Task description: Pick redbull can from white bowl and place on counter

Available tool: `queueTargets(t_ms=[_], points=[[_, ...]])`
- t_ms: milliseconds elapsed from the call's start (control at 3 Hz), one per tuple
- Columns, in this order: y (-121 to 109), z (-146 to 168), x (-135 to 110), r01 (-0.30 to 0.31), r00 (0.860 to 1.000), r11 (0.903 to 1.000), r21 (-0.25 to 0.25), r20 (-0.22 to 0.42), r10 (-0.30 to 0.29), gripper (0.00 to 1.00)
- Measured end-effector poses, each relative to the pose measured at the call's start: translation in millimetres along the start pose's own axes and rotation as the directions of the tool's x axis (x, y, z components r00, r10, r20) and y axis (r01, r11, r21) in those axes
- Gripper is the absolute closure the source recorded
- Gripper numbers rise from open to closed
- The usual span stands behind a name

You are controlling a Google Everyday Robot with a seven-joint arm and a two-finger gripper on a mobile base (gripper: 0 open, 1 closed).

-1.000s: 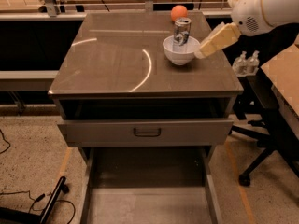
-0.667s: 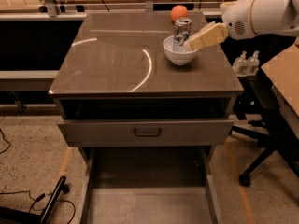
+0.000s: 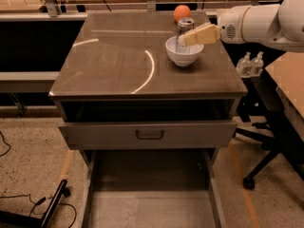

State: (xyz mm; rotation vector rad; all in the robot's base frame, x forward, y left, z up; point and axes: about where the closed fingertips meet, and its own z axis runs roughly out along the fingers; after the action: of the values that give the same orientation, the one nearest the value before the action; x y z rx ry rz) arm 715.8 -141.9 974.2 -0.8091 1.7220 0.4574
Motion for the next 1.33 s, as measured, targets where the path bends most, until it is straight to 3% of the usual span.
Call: queueTargets(t_ms=[333,1000,1333], points=[[-8,17,7,-0.014,1.0,0.9997,0.019,0.003,0.014,0.0],[-19,48,18,-0.022,0.997,0.9997,0.006,0.072,0.021,0.0],[-18,58,18,-0.012,0.994,0.9999,0.001,0.111,0.012,0.15]])
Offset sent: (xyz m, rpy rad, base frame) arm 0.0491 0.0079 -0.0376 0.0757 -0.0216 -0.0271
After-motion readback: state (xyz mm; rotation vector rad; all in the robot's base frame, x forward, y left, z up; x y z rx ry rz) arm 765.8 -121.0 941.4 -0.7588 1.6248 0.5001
